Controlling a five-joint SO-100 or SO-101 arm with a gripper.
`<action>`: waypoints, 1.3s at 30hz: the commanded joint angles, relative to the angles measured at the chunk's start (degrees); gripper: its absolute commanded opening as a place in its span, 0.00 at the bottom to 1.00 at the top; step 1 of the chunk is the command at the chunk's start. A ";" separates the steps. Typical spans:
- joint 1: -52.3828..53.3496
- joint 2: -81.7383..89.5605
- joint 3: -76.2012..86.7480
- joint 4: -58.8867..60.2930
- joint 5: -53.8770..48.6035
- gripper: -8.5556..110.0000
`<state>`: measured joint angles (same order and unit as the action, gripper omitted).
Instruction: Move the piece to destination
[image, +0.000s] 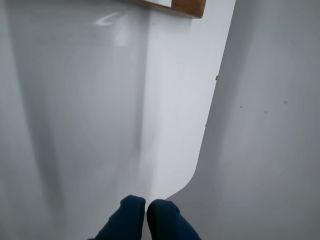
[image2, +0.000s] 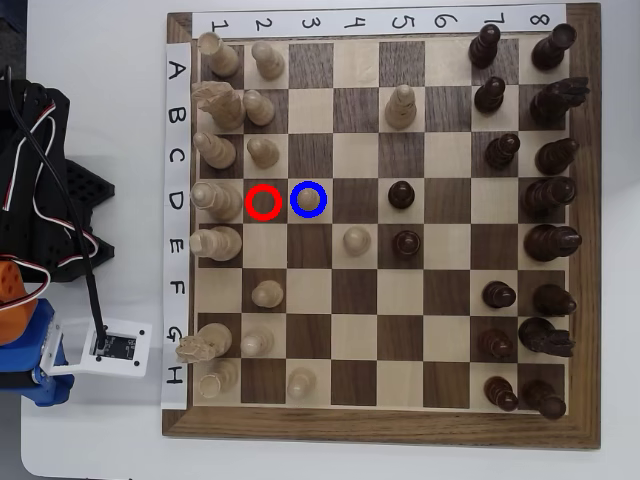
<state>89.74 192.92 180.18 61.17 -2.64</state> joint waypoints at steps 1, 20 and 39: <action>1.49 3.34 0.09 -3.16 1.14 0.07; 1.49 3.34 0.09 -3.16 1.14 0.07; 4.04 3.34 0.09 -3.25 3.96 0.07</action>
<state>91.85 192.92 180.18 61.17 -0.79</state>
